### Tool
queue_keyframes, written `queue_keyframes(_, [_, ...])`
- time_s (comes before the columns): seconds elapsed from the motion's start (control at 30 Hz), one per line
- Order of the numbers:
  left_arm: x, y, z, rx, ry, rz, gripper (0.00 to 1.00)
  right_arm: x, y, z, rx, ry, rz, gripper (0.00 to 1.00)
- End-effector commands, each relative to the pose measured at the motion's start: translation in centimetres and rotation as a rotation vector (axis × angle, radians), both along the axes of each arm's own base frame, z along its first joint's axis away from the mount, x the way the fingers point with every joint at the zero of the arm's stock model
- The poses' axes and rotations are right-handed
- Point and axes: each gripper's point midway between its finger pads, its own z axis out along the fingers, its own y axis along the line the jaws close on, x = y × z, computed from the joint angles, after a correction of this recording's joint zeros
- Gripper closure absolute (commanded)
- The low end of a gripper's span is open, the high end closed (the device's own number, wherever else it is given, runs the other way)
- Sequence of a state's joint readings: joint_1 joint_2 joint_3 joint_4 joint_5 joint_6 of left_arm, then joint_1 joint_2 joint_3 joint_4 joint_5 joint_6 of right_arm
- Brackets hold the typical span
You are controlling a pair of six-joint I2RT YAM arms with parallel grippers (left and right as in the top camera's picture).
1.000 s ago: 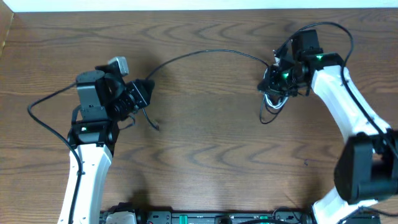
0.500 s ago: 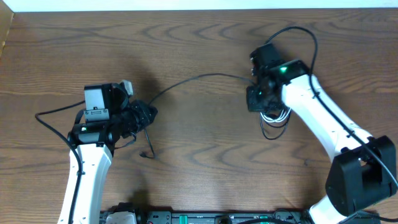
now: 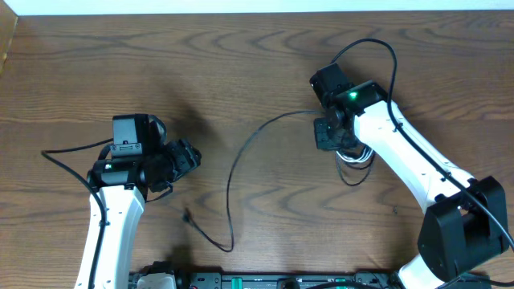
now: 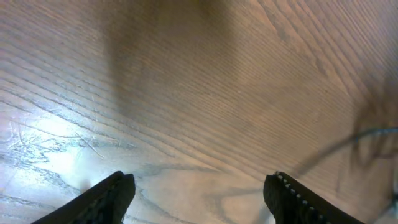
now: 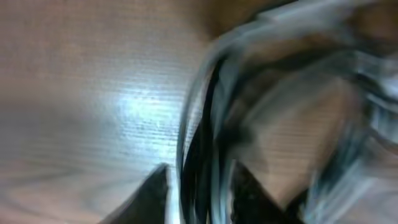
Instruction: Untangle cables
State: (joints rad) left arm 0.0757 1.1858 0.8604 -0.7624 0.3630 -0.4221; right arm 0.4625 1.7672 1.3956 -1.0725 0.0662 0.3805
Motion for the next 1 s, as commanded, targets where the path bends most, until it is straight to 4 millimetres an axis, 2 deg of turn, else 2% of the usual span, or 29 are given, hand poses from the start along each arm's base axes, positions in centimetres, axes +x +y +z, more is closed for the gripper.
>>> queue_keyframes(0.0, [0.5,0.2,0.3,0.014,-0.019,-0.005,0.25,-0.4,1.8,0.3,0.074,0.012,0.085,0.25])
queue_keyframes(0.03, [0.7,-0.1,0.4,0.002,-0.029,-0.011,0.25,-0.5,2.5,0.4,0.106,0.016,0.124,0.16])
queue_keyframes(0.07, [0.9,-0.3,0.6,-0.011,-0.040,-0.017,0.25,-0.6,3.2,0.5,0.142,0.021,0.160,0.13])
queue_keyframes(0.17, [1.4,-1.0,1.2,-0.045,-0.074,-0.037,0.24,-0.4,3.9,0.6,0.181,0.016,0.180,0.10])
queue_keyframes(0.3, [2.3,-2.2,1.8,-0.053,-0.124,-0.082,0.24,0.6,3.0,0.7,0.192,-0.004,0.120,0.09])
queue_keyframes(0.4, [3.3,-4.0,2.6,-0.044,-0.200,-0.166,0.24,1.8,1.5,0.8,0.204,-0.016,0.039,0.09])
queue_keyframes(0.5, [4.2,-6.7,3.6,-0.045,-0.279,-0.262,0.24,2.7,0.1,0.9,0.237,-0.022,-0.011,0.10])
queue_keyframes(0.6, [4.5,-9.6,3.7,-0.059,-0.304,-0.347,0.21,3.4,-1.4,1.0,0.252,-0.025,-0.057,0.10])
queue_keyframes(0.87, [5.9,-17.8,0.3,-0.101,-0.312,-0.551,0.20,4.2,-2.7,1.1,0.256,-0.044,-0.062,0.11])
queue_keyframes(0.97, [6.1,-20.3,-0.2,-0.136,-0.344,-0.611,0.21,4.4,-3.1,0.9,0.240,-0.051,-0.069,0.12])
